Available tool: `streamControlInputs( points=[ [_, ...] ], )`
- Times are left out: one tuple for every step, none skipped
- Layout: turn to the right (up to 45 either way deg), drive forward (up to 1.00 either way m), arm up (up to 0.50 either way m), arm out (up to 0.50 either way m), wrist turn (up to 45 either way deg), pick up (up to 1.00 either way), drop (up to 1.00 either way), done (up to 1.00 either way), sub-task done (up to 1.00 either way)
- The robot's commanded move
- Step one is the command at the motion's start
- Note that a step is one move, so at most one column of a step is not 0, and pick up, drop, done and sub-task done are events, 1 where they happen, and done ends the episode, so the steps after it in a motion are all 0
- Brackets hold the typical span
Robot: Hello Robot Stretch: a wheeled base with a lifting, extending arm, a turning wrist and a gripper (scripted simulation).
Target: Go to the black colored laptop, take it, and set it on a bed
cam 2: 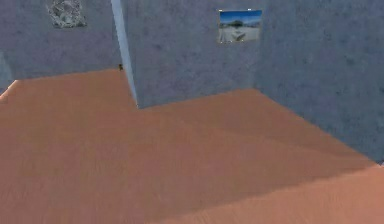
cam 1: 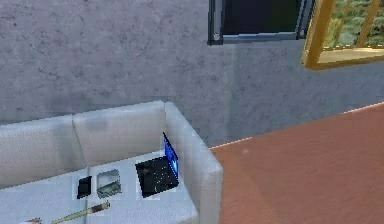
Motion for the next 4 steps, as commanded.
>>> streamControlInputs(
  points=[
    [3.0,0.00,0.00,0.00,0.0,0.00,0.00,0.00,0.00],
    [0.0,0.15,0.00,0.00,0.0,0.00,0.00,0.00,0.00],
    [-45.0,0.00,0.00,0.00,0.0,0.00,0.00,0.00,0.00],
    [-45.0,0.00,0.00,0.00,0.0,0.00,0.00,0.00,0.00]
  ],
)
